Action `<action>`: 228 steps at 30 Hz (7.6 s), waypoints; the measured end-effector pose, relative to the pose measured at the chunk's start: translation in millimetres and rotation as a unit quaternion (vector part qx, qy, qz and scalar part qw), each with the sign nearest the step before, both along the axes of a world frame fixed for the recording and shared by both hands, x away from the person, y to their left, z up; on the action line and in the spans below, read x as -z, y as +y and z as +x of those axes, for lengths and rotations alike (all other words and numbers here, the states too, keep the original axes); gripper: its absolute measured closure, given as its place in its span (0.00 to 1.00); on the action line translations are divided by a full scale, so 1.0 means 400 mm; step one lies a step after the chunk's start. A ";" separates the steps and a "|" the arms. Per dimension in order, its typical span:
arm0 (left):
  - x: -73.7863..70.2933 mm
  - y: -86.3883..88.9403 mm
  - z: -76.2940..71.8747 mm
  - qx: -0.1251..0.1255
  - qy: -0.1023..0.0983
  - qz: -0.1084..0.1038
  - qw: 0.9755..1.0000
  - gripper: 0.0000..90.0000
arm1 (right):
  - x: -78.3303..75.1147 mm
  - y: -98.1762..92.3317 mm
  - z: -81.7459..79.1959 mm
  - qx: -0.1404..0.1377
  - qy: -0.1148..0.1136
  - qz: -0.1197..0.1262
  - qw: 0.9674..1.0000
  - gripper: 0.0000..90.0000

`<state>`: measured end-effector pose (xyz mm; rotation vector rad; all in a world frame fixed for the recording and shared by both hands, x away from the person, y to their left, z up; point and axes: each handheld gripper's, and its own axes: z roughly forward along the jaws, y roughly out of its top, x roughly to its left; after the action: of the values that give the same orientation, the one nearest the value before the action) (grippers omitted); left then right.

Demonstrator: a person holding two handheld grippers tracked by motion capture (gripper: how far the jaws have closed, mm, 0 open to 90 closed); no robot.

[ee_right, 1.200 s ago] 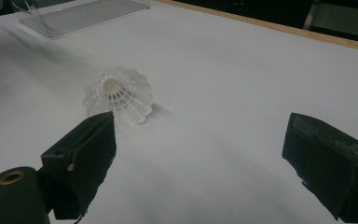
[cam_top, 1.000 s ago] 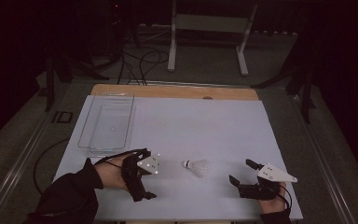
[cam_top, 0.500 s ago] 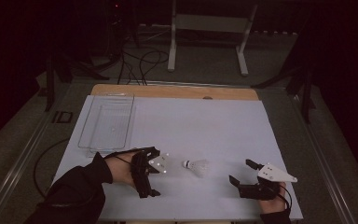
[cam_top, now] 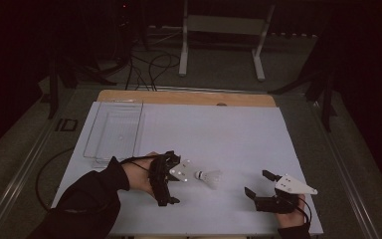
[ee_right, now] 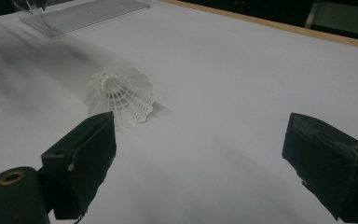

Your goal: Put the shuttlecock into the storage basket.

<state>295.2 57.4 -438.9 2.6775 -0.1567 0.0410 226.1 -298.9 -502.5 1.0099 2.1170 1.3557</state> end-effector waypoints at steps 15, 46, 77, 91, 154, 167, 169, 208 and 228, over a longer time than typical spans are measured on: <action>-0.013 -0.047 0.045 0.012 0.034 -0.023 0.999 0.00 | 0.001 0.000 0.000 0.000 0.002 0.001 1.000 0.11; 0.030 -0.121 0.134 0.021 0.030 0.010 0.999 0.00 | 0.002 -0.001 0.000 -0.004 0.003 0.001 1.000 0.11; 0.144 -0.163 0.164 0.047 0.052 0.021 0.997 0.39 | -0.001 0.003 -0.004 -0.012 0.005 -0.002 1.000 0.11; 0.158 -0.177 0.172 0.061 0.036 0.036 0.997 0.61 | -0.002 0.003 -0.005 -0.013 0.003 0.000 1.000 0.11; -0.054 -0.106 0.158 -0.046 0.065 -0.010 0.997 0.73 | 0.005 0.005 -0.001 -0.011 0.015 0.001 1.000 0.11; -0.084 -0.080 0.164 -0.101 0.077 0.007 0.992 0.73 | 0.005 0.004 0.000 -0.010 0.015 0.000 1.000 0.11; -0.085 -0.077 0.163 -0.105 0.073 0.008 0.992 0.73 | 0.006 0.004 0.000 -0.010 0.015 0.001 1.000 0.11; -0.154 0.076 0.175 -0.178 0.060 -0.009 0.982 0.73 | 0.000 0.009 -0.004 -0.014 0.012 0.003 1.000 0.11; -0.204 0.165 0.161 -0.195 0.047 -0.017 0.980 0.73 | 0.000 0.009 -0.004 -0.013 0.015 0.006 1.000 0.11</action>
<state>359.8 123.5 -357.4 2.6279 0.3965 0.0404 224.7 -295.1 -502.6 1.0181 2.1533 1.3762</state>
